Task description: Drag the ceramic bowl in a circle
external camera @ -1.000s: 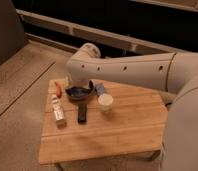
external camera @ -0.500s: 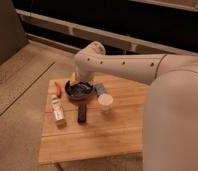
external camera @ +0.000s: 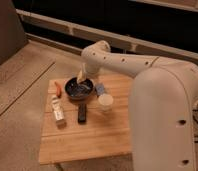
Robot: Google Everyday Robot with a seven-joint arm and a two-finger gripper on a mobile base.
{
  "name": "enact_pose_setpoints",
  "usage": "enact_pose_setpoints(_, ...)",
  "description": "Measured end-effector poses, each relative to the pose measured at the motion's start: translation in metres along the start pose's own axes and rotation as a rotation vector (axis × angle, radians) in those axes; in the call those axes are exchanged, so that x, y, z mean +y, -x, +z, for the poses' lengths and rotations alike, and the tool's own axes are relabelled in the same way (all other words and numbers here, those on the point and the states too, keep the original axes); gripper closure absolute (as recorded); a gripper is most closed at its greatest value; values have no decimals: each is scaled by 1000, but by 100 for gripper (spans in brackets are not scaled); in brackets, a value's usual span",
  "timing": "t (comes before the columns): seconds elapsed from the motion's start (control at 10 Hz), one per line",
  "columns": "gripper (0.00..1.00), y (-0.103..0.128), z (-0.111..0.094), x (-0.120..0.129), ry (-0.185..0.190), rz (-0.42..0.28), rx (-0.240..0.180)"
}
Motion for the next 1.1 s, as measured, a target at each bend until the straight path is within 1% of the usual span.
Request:
enact_pose_setpoints(0.1,35,-4,18,-17,-51,45,50)
enact_pose_setpoints(0.3,35,-13,40,-25,-97,88,116)
enact_pose_setpoints(0.4,35,-15,50,-27,-100,129,143)
enact_pose_setpoints(0.6,35,-12,66,-18,-65,185,168)
enact_pose_setpoints(0.7,35,-11,77,-7,-39,208,184)
enact_pose_setpoints(0.9,35,-14,95,5,7,243,217)
enact_pose_setpoints(1.1,35,-18,111,12,36,263,243)
